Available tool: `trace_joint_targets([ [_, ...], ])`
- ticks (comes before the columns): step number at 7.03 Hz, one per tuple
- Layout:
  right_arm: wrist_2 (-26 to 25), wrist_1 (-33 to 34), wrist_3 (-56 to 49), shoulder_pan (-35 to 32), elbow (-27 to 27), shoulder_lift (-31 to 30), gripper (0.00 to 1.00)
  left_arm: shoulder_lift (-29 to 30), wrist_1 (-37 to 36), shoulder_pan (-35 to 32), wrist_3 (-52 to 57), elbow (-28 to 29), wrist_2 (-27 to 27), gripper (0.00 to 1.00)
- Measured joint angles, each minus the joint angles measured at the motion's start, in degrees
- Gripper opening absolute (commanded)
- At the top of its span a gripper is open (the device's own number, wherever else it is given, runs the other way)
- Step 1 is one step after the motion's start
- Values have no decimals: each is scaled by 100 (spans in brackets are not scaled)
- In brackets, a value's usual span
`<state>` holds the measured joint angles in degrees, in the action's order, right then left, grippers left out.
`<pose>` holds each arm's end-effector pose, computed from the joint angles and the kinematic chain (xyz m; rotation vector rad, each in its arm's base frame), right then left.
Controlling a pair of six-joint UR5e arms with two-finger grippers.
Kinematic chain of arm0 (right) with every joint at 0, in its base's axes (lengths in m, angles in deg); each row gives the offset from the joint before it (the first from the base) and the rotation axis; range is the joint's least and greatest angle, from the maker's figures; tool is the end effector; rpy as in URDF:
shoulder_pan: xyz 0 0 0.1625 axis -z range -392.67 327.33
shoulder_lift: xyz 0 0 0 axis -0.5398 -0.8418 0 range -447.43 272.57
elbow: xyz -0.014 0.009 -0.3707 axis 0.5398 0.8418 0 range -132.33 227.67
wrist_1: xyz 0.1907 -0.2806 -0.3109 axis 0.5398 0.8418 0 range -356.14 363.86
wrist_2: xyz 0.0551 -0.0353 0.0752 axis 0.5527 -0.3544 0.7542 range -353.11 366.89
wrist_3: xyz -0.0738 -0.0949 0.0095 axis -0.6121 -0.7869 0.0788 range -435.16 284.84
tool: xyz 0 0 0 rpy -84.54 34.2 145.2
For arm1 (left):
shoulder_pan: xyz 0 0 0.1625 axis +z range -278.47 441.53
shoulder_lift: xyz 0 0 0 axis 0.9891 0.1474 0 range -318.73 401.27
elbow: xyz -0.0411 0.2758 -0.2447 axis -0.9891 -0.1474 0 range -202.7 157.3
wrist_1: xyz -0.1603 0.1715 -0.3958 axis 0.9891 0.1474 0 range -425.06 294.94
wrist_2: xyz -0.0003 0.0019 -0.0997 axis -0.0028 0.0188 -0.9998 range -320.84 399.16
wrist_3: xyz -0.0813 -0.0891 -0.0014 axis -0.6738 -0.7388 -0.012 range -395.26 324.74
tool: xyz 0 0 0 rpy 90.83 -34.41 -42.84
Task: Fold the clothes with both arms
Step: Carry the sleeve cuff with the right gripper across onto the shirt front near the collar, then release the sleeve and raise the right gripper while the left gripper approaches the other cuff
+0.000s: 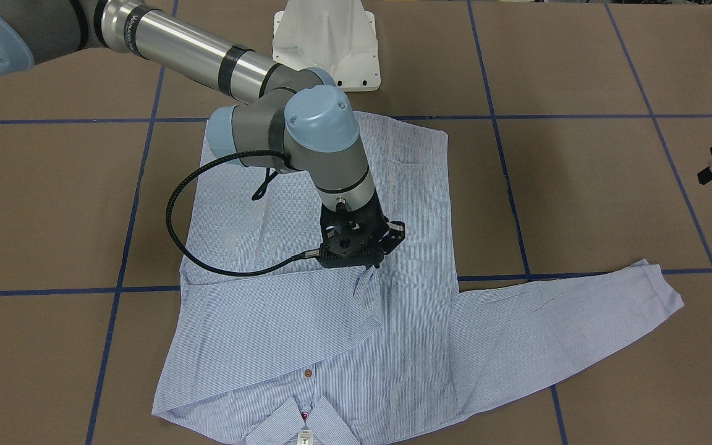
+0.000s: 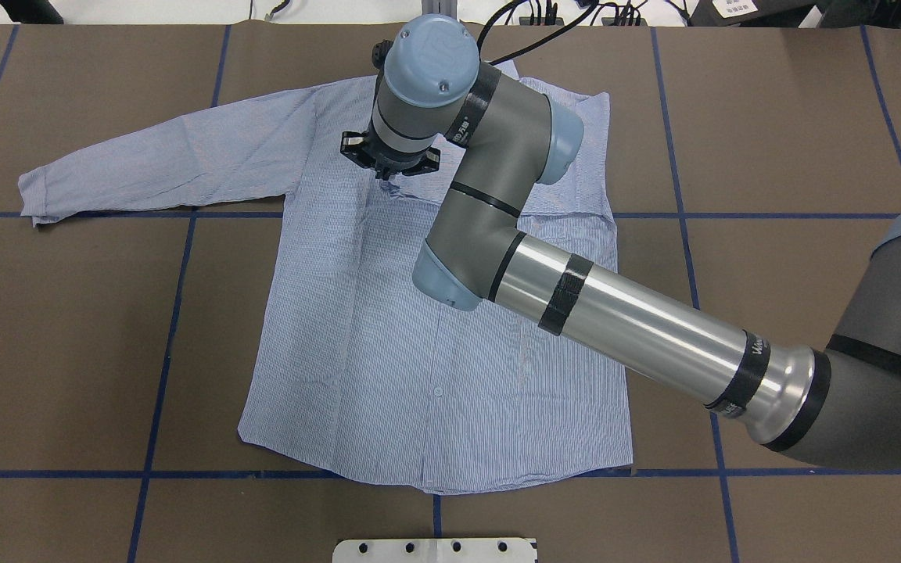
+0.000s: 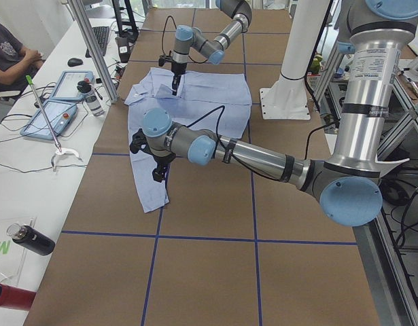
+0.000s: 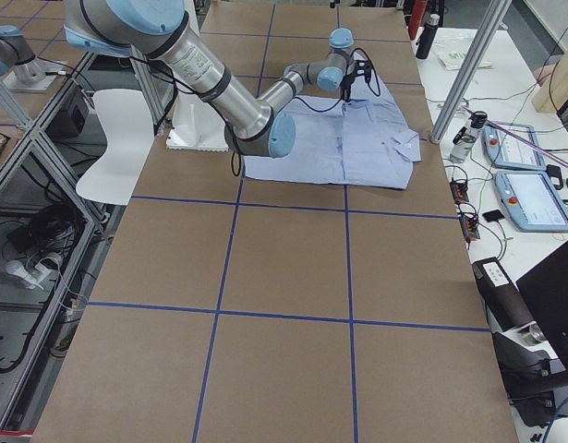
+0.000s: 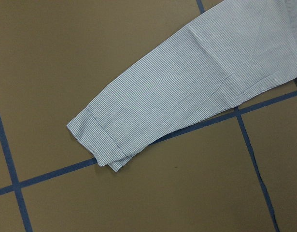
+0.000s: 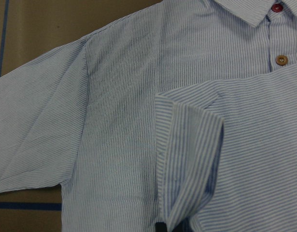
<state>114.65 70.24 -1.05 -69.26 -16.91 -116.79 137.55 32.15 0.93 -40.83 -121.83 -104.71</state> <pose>-0.6114 -0.5740 0.0645 0.1972 -1.0383 0.1679 0.0601 -0.5826 0.4416 0.2413 0.9685 0.2468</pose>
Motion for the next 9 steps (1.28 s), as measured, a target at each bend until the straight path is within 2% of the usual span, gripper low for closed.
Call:
trace_joint_targets([
  [4,-205,57,507,7,139,183,99,12,-20,0,-29,9,-27,100],
  [5,-224,322,842,-2,97,342,99,40,-8,6,-24,3,-32,100],
  [7,-180,1006,1130,-197,-420,280,99,309,162,18,-3,310,-15,100],
  [9,118,1116,1112,-621,-1145,-434,99,661,807,22,-12,1208,4,100],
])
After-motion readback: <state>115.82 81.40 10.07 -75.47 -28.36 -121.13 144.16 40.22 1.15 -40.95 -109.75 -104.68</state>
